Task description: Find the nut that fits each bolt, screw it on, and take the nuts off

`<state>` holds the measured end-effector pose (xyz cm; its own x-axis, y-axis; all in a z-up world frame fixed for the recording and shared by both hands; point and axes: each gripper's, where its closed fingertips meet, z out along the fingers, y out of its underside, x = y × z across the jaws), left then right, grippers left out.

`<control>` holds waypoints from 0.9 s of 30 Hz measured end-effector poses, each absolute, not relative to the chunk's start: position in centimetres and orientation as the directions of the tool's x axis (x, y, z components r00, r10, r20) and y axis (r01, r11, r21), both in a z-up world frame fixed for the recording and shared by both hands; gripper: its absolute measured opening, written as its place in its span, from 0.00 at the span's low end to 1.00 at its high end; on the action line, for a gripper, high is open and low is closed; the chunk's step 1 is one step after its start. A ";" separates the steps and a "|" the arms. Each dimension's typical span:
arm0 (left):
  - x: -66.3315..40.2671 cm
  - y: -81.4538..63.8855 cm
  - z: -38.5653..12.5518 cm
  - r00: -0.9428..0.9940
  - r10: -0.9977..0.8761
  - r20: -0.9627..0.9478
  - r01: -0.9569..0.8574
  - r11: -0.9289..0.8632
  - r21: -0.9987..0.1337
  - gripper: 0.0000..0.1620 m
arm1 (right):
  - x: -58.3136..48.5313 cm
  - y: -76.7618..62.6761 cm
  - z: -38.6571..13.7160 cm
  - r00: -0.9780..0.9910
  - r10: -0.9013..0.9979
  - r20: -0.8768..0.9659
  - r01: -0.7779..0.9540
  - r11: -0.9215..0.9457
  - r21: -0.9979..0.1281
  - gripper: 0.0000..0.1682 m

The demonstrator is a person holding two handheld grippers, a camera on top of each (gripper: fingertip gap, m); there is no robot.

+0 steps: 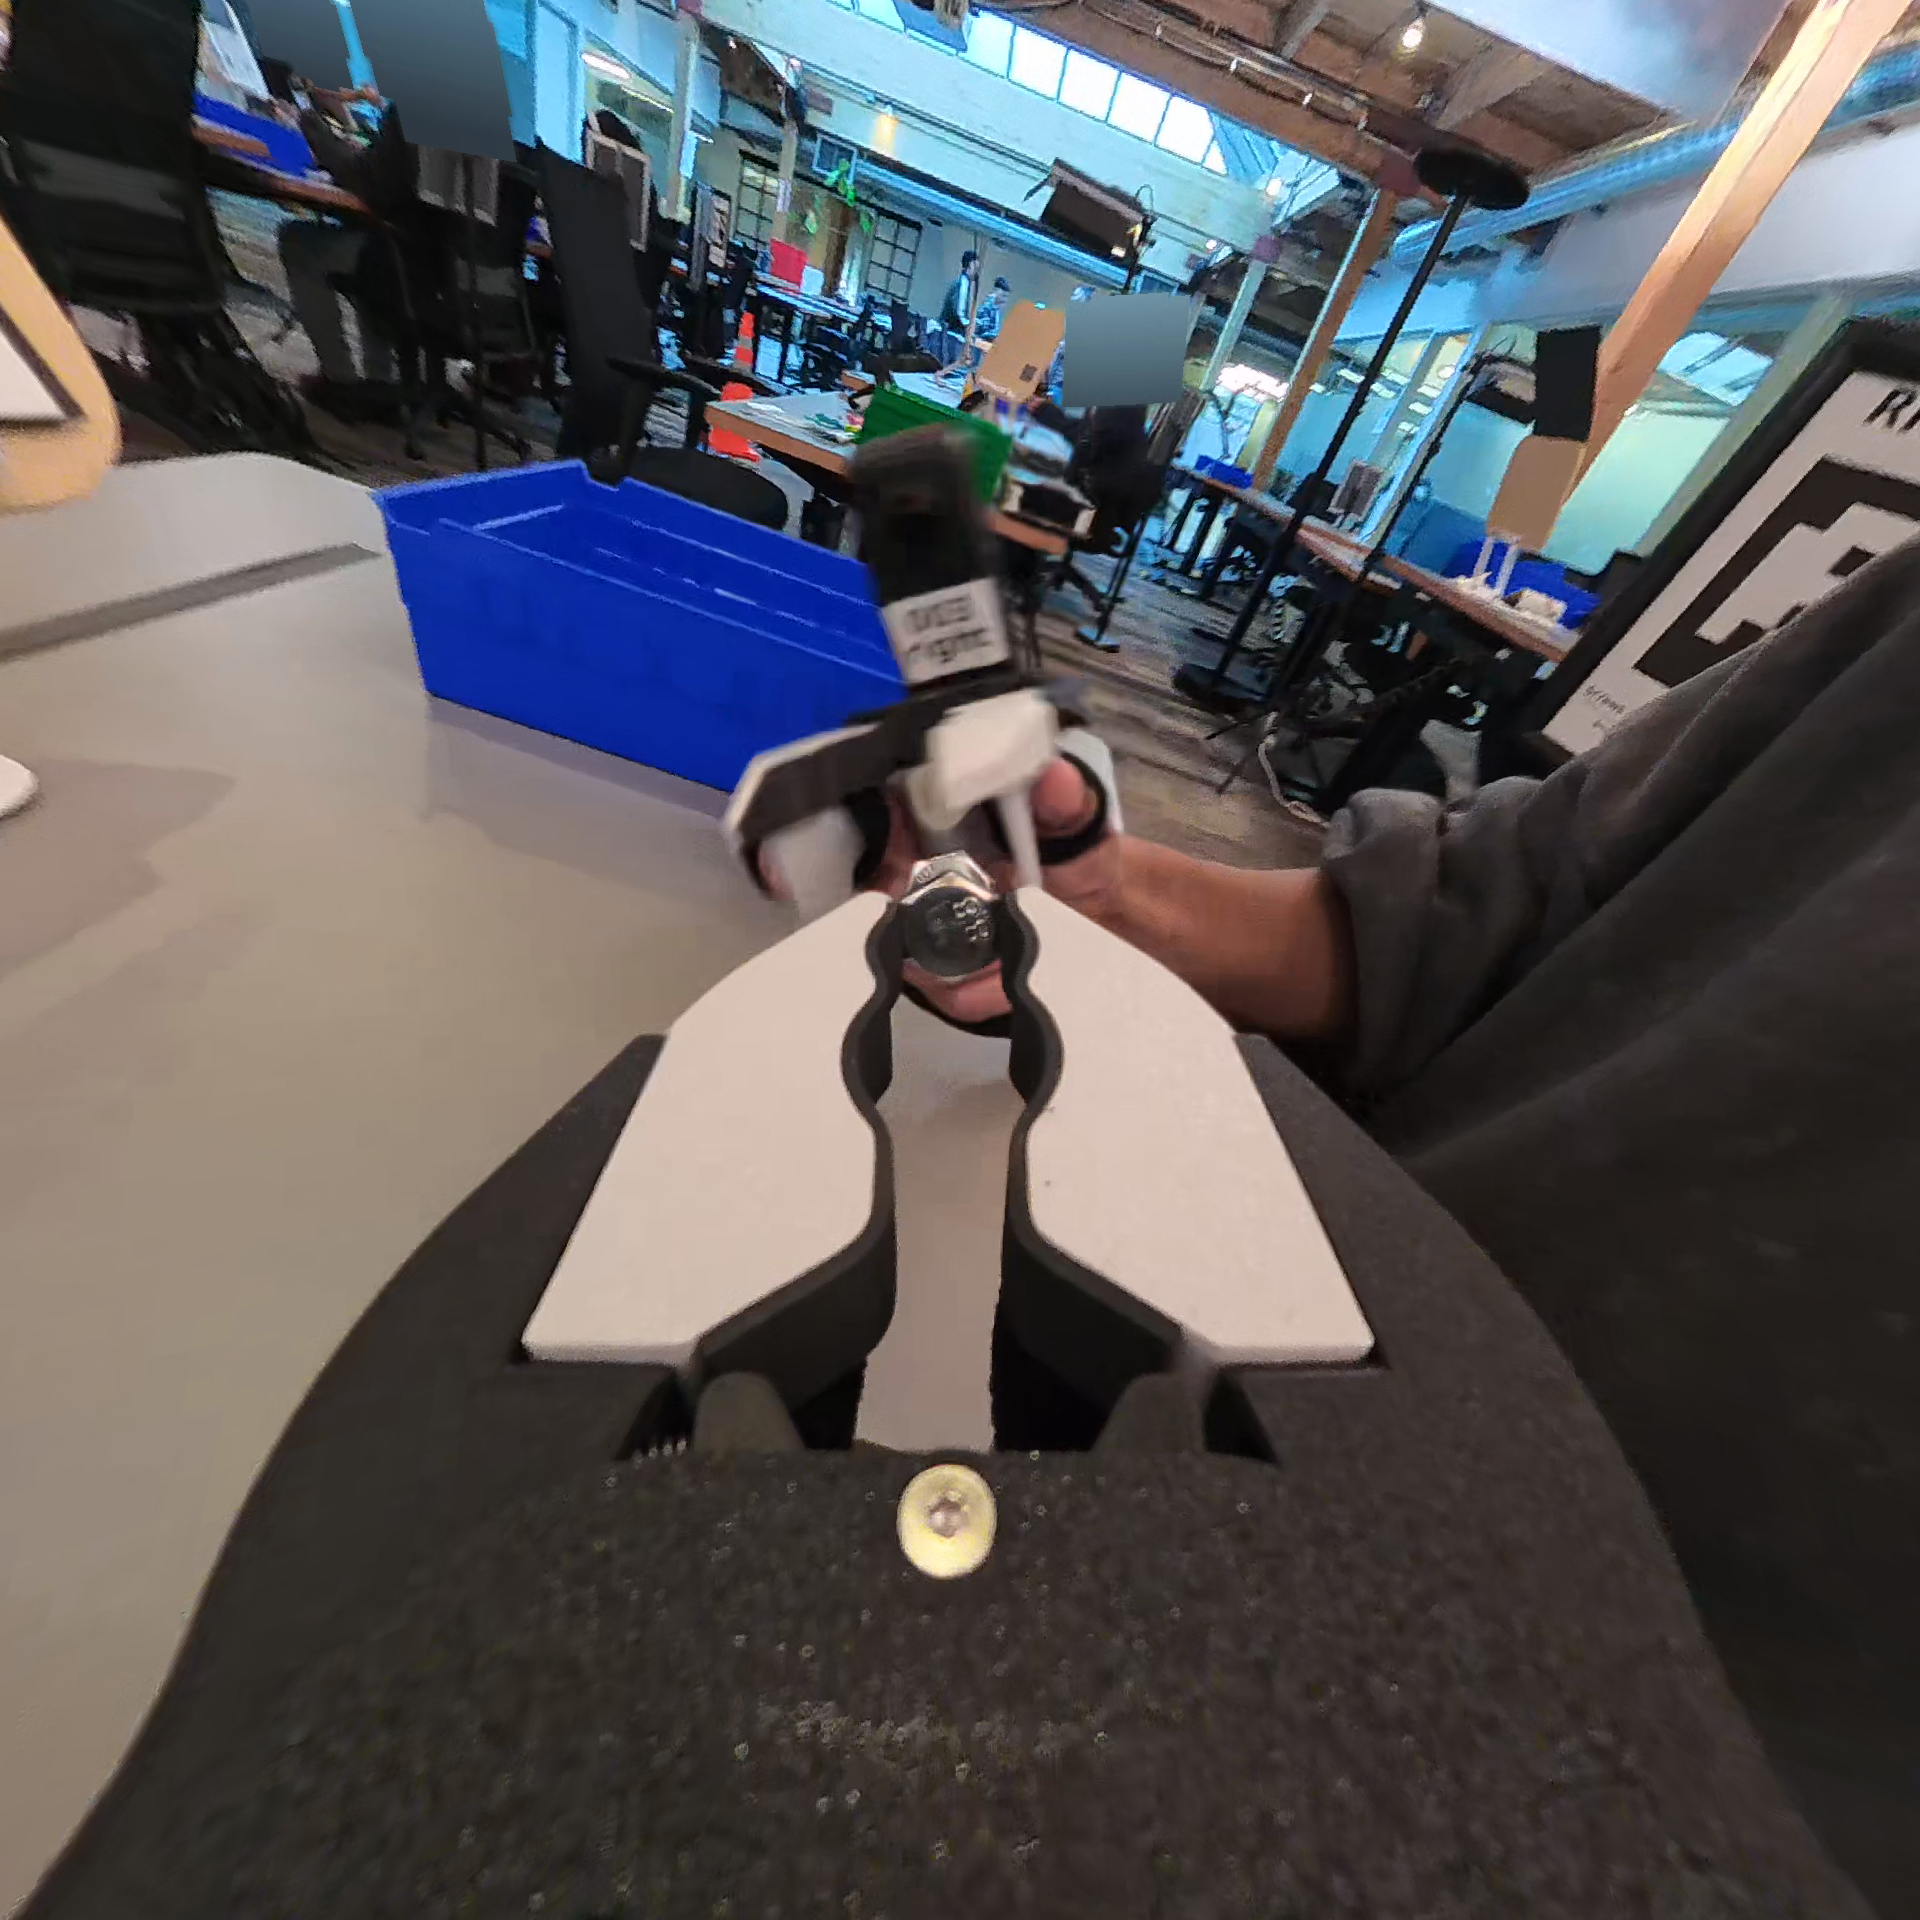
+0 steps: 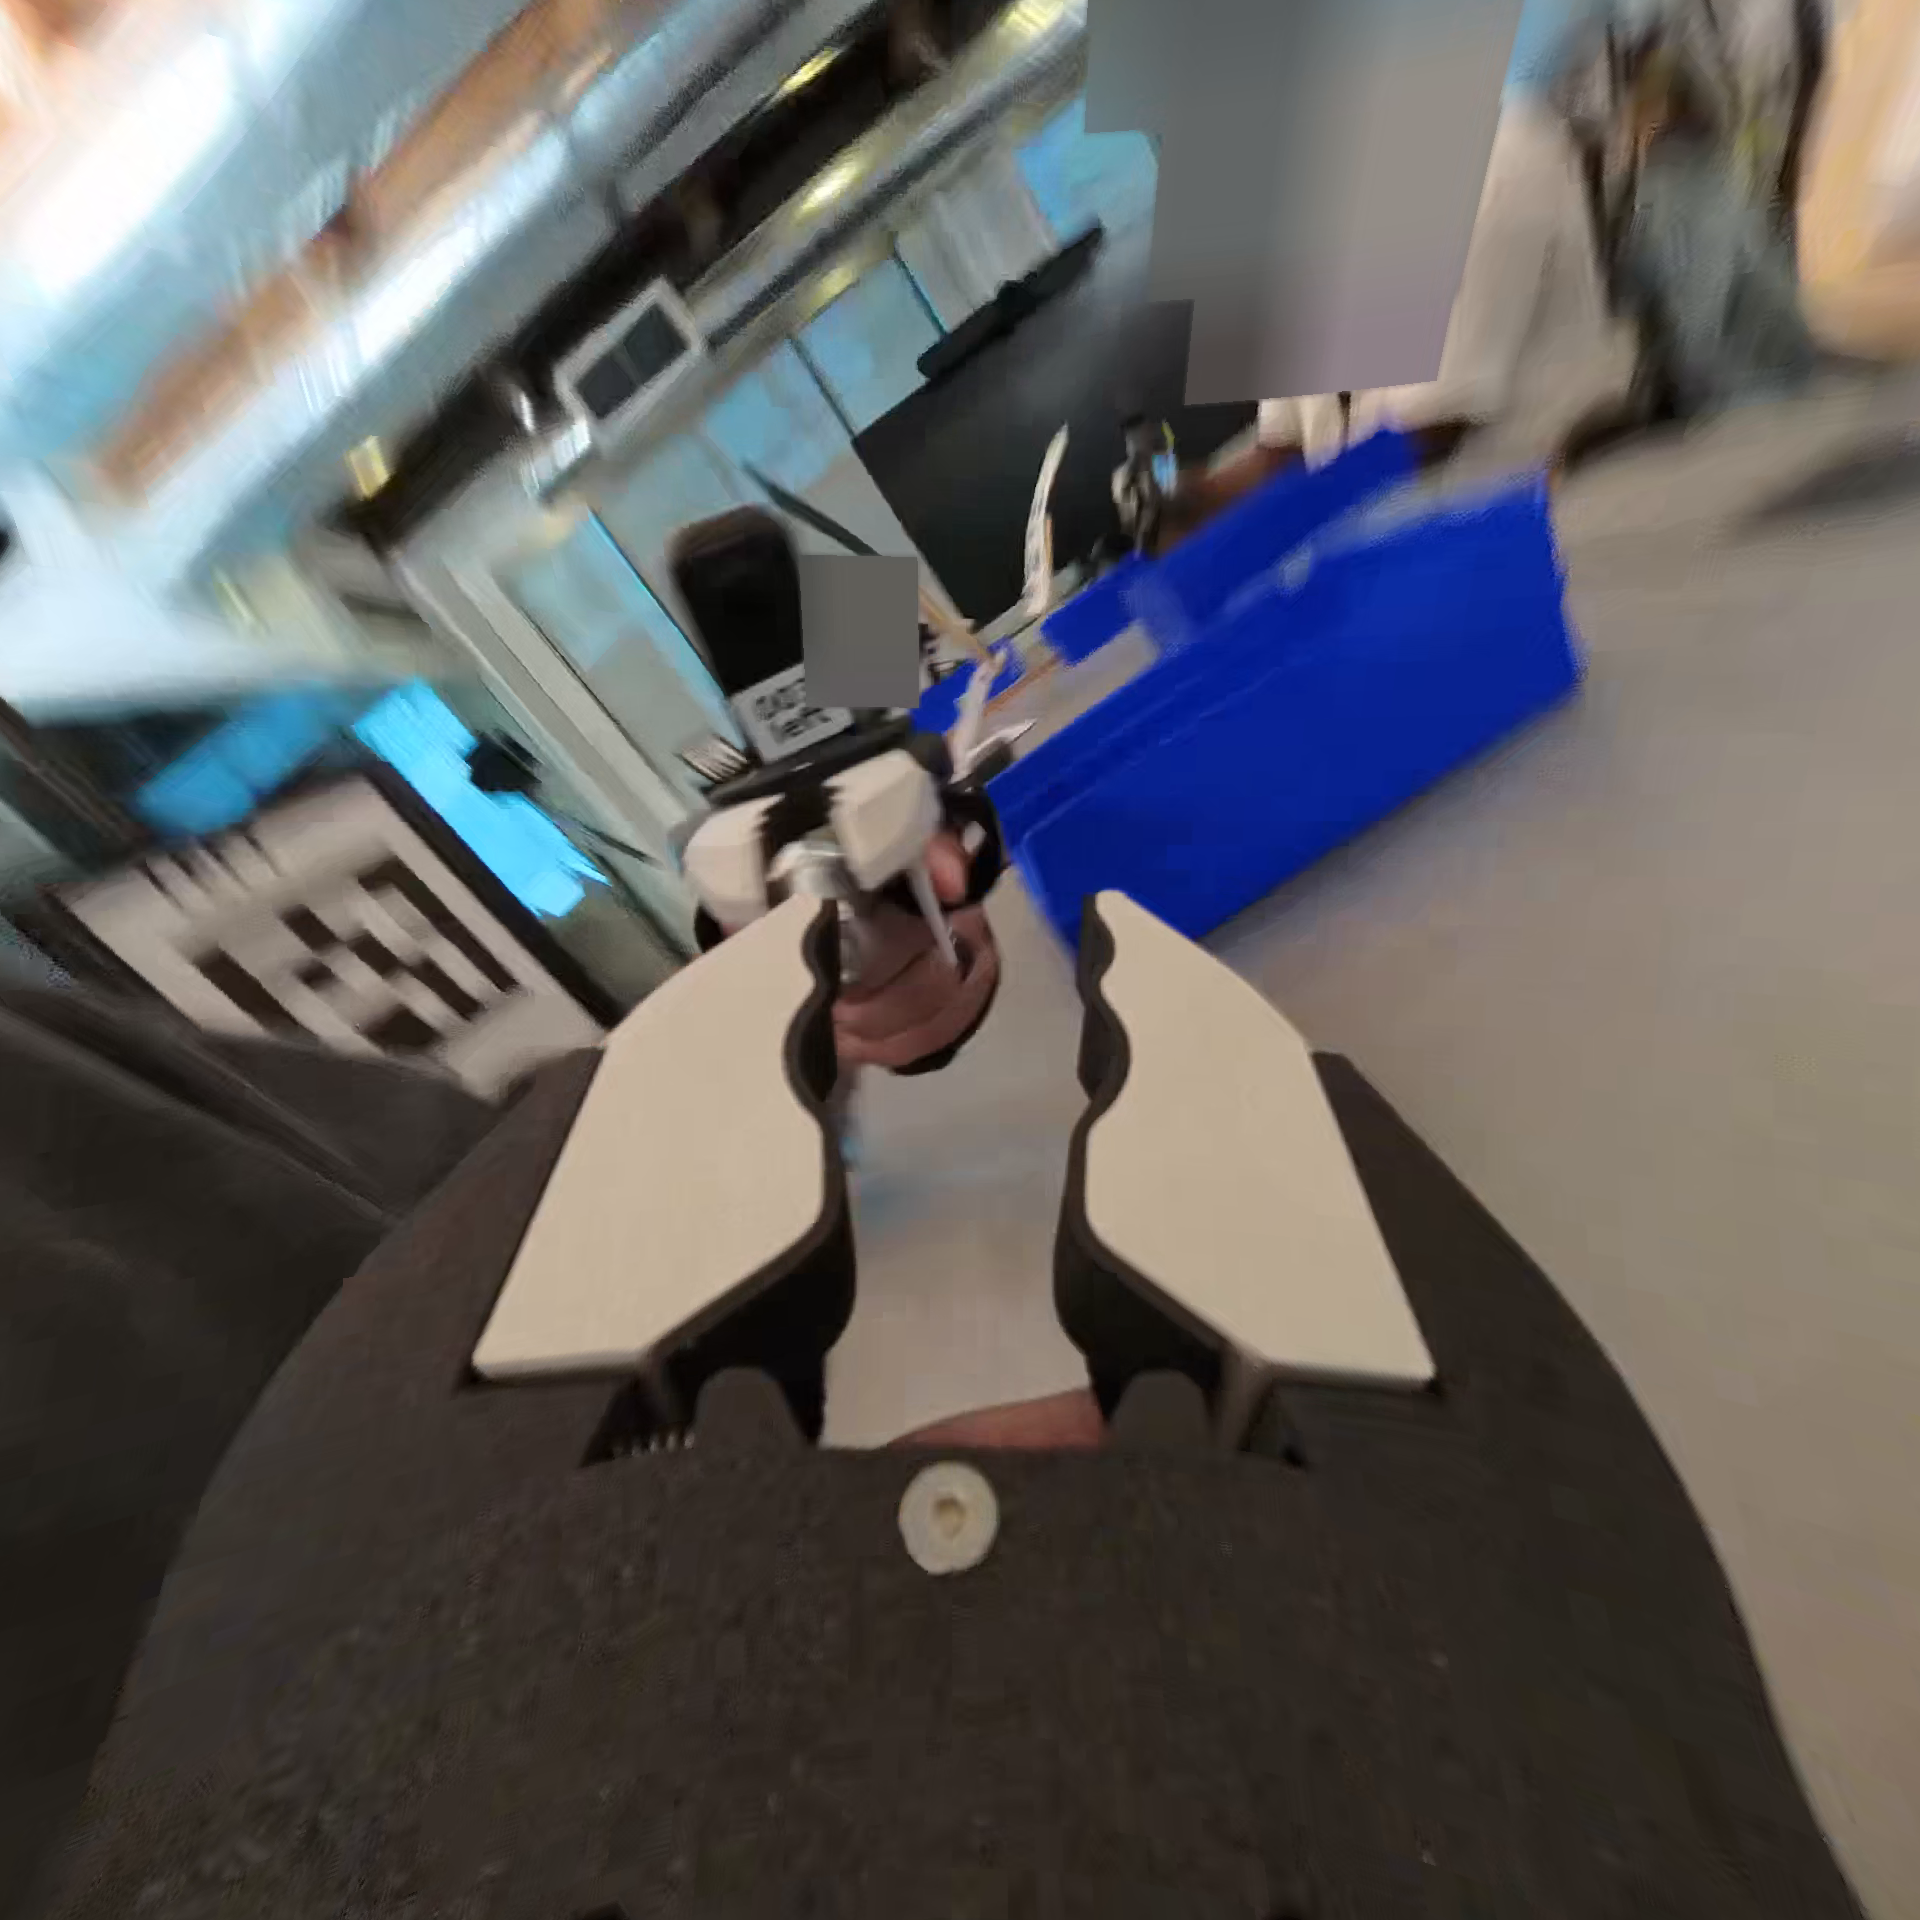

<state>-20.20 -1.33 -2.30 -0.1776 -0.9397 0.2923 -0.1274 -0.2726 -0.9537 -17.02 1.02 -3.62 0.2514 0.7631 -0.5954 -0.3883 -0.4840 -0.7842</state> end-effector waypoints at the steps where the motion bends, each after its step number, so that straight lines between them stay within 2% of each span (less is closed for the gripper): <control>1: -20.4 -1.2 -2.2 -0.164 -0.949 0.268 -0.129 -0.248 -0.960 0.11 | -17.3 1.6 -4.8 0.127 0.636 -0.761 -0.401 -0.669 -0.626 0.28; 2: -20.5 -1.0 -2.3 -0.149 -0.958 0.245 -0.137 -0.225 -0.965 0.11 | -17.6 1.1 -4.3 -0.101 0.541 -0.835 -0.388 -0.794 -0.468 0.28; 3: -20.7 -0.8 -2.6 -0.131 -0.966 0.224 -0.156 -0.203 -0.967 0.11 | -17.1 0.5 -3.0 -0.337 0.450 -0.827 -0.369 -0.871 -0.323 0.27; 4: -20.7 -0.5 -3.0 -0.112 -0.973 0.201 -0.180 -0.179 -0.967 0.11 | -17.0 0.5 -3.2 -0.433 0.342 -0.834 -0.327 -0.922 -0.208 0.27; 5: -20.8 -0.3 -3.4 -0.096 -0.979 0.179 -0.199 -0.157 -0.967 0.11 | -17.5 0.4 -4.1 -0.435 0.254 -0.864 -0.269 -0.952 -0.144 0.27; 8: -20.7 -0.4 -3.7 -0.101 -0.981 0.169 -0.209 -0.145 -0.967 0.11 | -19.3 -0.6 -5.4 -0.369 0.228 -0.901 -0.202 -0.966 -0.162 0.30; 9: -20.6 -0.5 -3.7 -0.102 -0.981 0.166 -0.209 -0.142 -0.968 0.11 | -19.5 -0.9 -4.9 -0.401 0.225 -0.888 -0.194 -0.968 -0.158 0.29; 11: -20.4 -0.6 -4.1 -0.098 -0.983 0.154 -0.228 -0.129 -0.965 0.11 | -19.6 -1.1 -4.3 -0.421 0.227 -0.878 -0.183 -0.970 -0.163 0.21; 13: -20.4 -0.8 -4.1 -0.103 -0.983 0.150 -0.225 -0.124 -0.966 0.11 | -19.8 -1.1 -4.7 -0.346 0.280 -0.895 -0.206 -0.954 -0.219 0.12; 16: -20.3 -1.0 -3.6 -0.121 -0.977 0.173 -0.204 -0.146 -0.968 0.11 | -19.8 -1.4 -4.5 -0.310 0.352 -0.883 -0.202 -0.932 -0.301 0.11; 19: -20.2 -0.7 -3.8 -0.108 -0.972 0.207 -0.209 -0.182 -0.961 0.11 | -19.7 -1.0 -4.7 -0.120 0.568 -0.815 -0.242 -0.812 -0.530 0.10; 21: -20.3 -0.7 -3.6 -0.124 -0.961 0.247 -0.192 -0.221 -0.956 0.11 | -19.6 -1.0 -4.5 0.078 0.756 -0.650 -0.227 -0.621 -0.750 0.08; 23: -20.4 -0.9 -3.1 -0.165 -0.939 0.301 -0.166 -0.274 -0.947 0.11 | -19.7 -1.2 -4.1 0.250 0.878 -0.408 -0.149 -0.382 -0.912 0.08; 26: -20.4 -1.2 -2.7 -0.204 -0.918 0.339 -0.142 -0.315 -0.938 0.11 | -19.7 -1.3 -4.1 0.441 0.896 -0.049 0.023 -0.066 -0.998 0.06; 27: -20.4 -1.4 -2.6 -0.219 -0.910 0.352 -0.141 -0.328 -0.934 0.11 | -19.5 -1.2 -4.3 0.496 0.862 0.104 0.111 0.056 -0.992 0.02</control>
<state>-20.44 -1.38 -2.61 -0.2191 -0.9099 0.3523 -0.1410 -0.3277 -0.9342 -19.49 -1.23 -4.27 0.4956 0.8623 0.1039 0.1111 0.0557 -0.9922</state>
